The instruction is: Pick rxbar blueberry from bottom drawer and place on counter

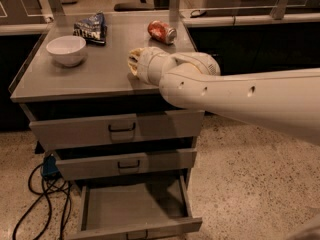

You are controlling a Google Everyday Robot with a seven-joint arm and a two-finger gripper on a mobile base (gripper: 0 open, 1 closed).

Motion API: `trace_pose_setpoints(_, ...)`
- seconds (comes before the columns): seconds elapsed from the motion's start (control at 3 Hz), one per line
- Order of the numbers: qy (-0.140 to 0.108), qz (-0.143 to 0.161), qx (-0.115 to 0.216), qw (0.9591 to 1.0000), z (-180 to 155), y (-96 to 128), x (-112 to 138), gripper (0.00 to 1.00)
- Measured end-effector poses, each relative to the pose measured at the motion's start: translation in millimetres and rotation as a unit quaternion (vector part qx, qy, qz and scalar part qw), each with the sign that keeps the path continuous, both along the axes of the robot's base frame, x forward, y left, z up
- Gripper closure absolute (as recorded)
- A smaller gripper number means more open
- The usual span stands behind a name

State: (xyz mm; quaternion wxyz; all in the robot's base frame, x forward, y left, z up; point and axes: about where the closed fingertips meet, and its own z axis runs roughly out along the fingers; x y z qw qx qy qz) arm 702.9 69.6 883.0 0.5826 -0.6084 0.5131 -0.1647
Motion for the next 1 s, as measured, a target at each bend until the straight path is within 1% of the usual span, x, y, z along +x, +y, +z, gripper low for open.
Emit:
trace_pose_setpoints(0.33, 0.0, 0.0, 0.0, 1.0, 0.0, 0.0, 0.0, 0.81)
trace_pose_setpoints(1.0, 0.0, 0.0, 0.0, 1.0, 0.0, -0.1, 0.0, 0.34)
